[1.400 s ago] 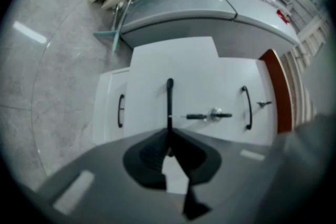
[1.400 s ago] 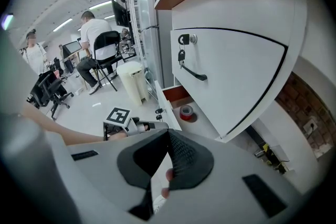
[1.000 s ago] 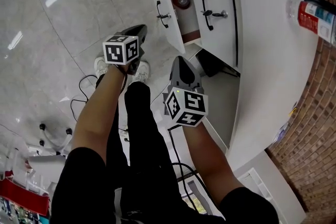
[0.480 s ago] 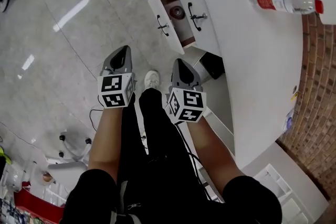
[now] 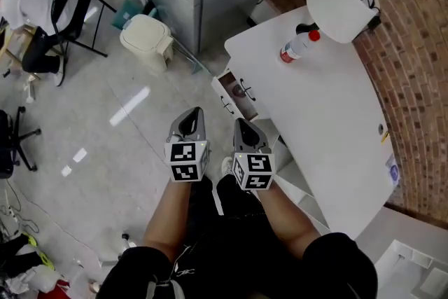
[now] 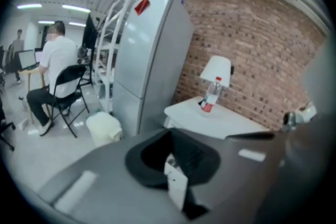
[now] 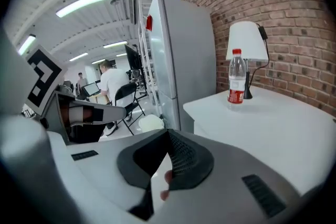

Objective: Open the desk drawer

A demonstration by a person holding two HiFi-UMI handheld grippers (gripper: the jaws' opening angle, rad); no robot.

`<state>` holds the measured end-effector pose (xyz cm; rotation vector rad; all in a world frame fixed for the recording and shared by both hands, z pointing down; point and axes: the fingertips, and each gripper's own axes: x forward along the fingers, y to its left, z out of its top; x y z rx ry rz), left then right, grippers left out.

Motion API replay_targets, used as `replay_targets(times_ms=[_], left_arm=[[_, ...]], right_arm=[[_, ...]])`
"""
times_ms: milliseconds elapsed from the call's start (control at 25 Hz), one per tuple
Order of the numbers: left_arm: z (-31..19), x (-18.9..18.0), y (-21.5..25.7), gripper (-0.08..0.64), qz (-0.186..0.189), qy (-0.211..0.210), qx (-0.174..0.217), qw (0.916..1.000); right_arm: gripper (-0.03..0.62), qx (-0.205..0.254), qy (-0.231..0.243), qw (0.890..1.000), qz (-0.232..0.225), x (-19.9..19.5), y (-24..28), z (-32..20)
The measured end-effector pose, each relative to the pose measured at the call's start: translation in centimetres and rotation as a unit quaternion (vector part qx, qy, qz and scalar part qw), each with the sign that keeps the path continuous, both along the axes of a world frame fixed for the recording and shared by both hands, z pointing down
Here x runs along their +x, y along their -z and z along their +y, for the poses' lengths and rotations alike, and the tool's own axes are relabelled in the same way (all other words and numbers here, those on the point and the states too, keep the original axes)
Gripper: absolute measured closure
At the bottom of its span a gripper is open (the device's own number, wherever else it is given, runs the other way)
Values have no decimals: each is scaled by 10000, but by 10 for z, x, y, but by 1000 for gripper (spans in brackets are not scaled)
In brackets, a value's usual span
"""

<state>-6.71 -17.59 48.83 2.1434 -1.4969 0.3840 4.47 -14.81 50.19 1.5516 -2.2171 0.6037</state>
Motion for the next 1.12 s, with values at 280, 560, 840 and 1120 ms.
replay_targets(times_ms=[280,560,840,1120], left_arm=[[14,32,121,563,-11,-233,550,9982],[19,58,199,563,-117,-372,1114,9930],[12,59,252,563,-163,-231,1535,9877],[14,51,253,561,-281,-118,1513,9880]], right_arm=[[594,960,131,9942,-462,1,139,0],[594,1455,98,9867,-721,17,204,-9],[594,1748,213,9819,-693,25,239,-7],[594,1789,265,9812,-678,26,246,-11]])
